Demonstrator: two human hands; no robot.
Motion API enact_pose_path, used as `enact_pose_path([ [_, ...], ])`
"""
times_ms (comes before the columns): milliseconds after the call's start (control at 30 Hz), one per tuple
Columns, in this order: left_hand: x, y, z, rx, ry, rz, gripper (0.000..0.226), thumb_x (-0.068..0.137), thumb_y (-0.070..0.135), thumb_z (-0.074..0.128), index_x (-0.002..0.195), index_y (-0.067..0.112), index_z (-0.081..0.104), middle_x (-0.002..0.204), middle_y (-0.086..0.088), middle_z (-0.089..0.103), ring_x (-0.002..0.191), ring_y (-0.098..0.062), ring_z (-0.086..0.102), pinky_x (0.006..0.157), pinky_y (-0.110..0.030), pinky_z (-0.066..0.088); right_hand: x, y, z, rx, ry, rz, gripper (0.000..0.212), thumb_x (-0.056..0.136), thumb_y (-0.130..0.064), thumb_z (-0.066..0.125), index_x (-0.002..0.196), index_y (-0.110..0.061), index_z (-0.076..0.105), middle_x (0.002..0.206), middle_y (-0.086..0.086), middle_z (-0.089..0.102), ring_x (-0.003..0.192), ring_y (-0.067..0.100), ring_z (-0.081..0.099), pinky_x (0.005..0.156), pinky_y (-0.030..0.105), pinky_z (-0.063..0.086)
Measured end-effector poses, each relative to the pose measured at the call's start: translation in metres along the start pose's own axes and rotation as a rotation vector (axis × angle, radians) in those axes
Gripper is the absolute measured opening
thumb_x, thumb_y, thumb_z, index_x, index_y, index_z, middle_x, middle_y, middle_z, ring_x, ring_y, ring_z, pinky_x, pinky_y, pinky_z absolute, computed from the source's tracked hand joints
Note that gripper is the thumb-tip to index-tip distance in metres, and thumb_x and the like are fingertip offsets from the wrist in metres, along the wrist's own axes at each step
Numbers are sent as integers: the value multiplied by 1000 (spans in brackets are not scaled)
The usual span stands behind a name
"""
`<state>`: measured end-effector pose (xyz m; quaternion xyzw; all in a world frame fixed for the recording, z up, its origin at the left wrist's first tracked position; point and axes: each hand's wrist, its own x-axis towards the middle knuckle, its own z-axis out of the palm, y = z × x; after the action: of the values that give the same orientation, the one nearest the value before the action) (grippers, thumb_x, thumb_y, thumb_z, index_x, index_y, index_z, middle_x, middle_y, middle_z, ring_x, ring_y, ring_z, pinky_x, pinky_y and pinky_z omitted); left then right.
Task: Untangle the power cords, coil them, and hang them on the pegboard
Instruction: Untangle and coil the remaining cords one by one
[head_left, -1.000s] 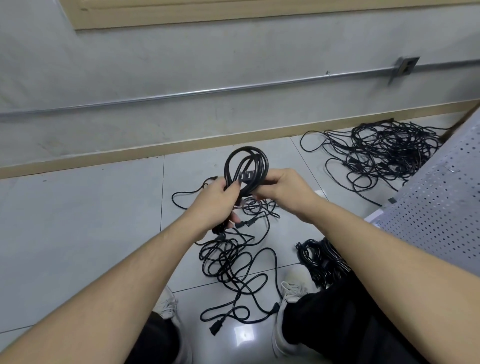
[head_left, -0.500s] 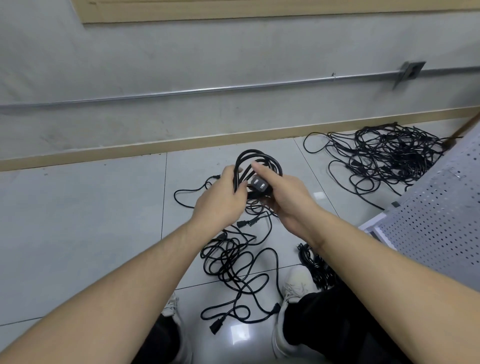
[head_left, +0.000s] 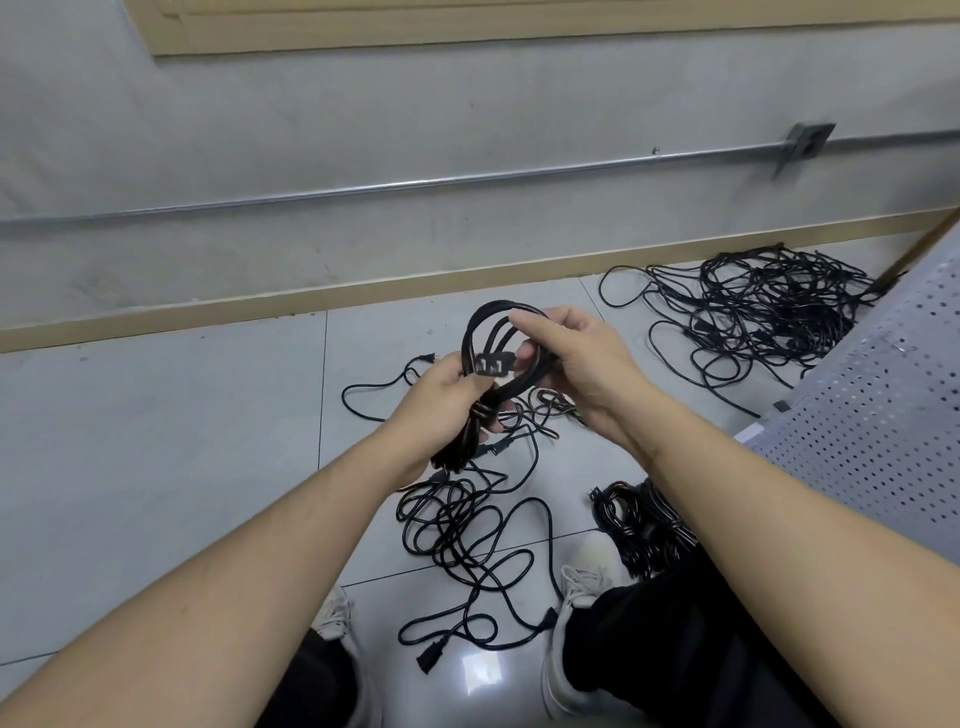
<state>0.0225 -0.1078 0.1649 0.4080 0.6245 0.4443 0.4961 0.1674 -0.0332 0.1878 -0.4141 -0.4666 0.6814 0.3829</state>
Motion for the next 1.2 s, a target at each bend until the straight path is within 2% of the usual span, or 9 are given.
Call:
enact_pose_path([
  [400, -3, 0, 12, -146, 21, 30, 18, 107, 13, 52, 115, 4, 65, 95, 0, 74, 76, -6, 72, 62, -18, 55, 10, 3, -1, -134, 87, -61, 34, 99, -43, 63, 78, -20, 49, 60, -3, 55, 46, 9, 45, 53, 23, 43],
  [533, -6, -1, 21, -263, 17, 3, 25, 103, 14, 59, 123, 0, 64, 102, -8, 75, 81, -11, 73, 58, -22, 55, 18, 9, -6, -200, 72, -7, 24, 100, -43, 60, 95, -22, 52, 59, -4, 54, 48, 11, 48, 52, 24, 42],
  [633, -10, 3, 23, -274, -3, -52, 27, 101, 20, 62, 121, 2, 67, 92, -9, 70, 64, -8, 66, 48, -20, 48, 20, 13, -6, -512, 115, -186, 16, 100, -40, 58, 102, -28, 48, 64, -4, 64, 46, 6, 52, 53, 23, 42],
  [700, -9, 7, 21, -187, 4, -91, 24, 100, 27, 65, 113, 7, 68, 83, -5, 65, 55, -6, 63, 44, -19, 45, 23, 18, -10, -753, 93, -427, 8, 100, -33, 54, 106, -37, 51, 88, -7, 70, 67, 4, 61, 70, 31, 50],
  [767, -6, 8, 17, -107, 19, -112, 25, 98, 38, 67, 104, 13, 69, 86, 0, 68, 60, -7, 66, 49, -22, 48, 25, 24, -16, -905, -93, -574, 36, 94, -24, 48, 125, -38, 59, 124, -5, 66, 114, 13, 61, 102, 42, 48],
  [867, -2, 7, 9, 20, 34, -145, 38, 99, 55, 57, 97, 19, 68, 88, 1, 71, 67, -14, 68, 65, -29, 47, 15, 17, -22, -985, -380, -584, 57, 86, -32, 43, 141, -26, 59, 152, -2, 47, 142, 12, 40, 120, 28, 27],
  [967, 0, 2, 2, 98, 7, -162, 51, 98, 65, 48, 87, 17, 58, 88, -4, 62, 60, -20, 67, 63, -34, 41, 10, 4, -26, -916, -413, -553, 48, 98, -30, 55, 146, -28, 53, 138, -10, 57, 129, 0, 49, 111, 11, 29],
  [1100, -2, -3, 6, 342, -122, -31, 46, 99, 61, 43, 76, 21, 51, 81, -1, 56, 59, -28, 71, 71, -43, 43, 13, 4, -21, -806, -327, -407, 45, 98, -37, 65, 142, -30, 56, 113, -11, 62, 100, 1, 60, 94, 17, 44],
  [1200, -3, -5, 13, 472, -200, -18, 40, 100, 53, 42, 77, 20, 48, 77, 0, 53, 58, -26, 72, 84, -51, 50, 17, 19, -17, -908, -344, -372, 22, 104, -29, 56, 110, -19, 75, 100, -8, 71, 96, 5, 64, 96, 28, 50],
])
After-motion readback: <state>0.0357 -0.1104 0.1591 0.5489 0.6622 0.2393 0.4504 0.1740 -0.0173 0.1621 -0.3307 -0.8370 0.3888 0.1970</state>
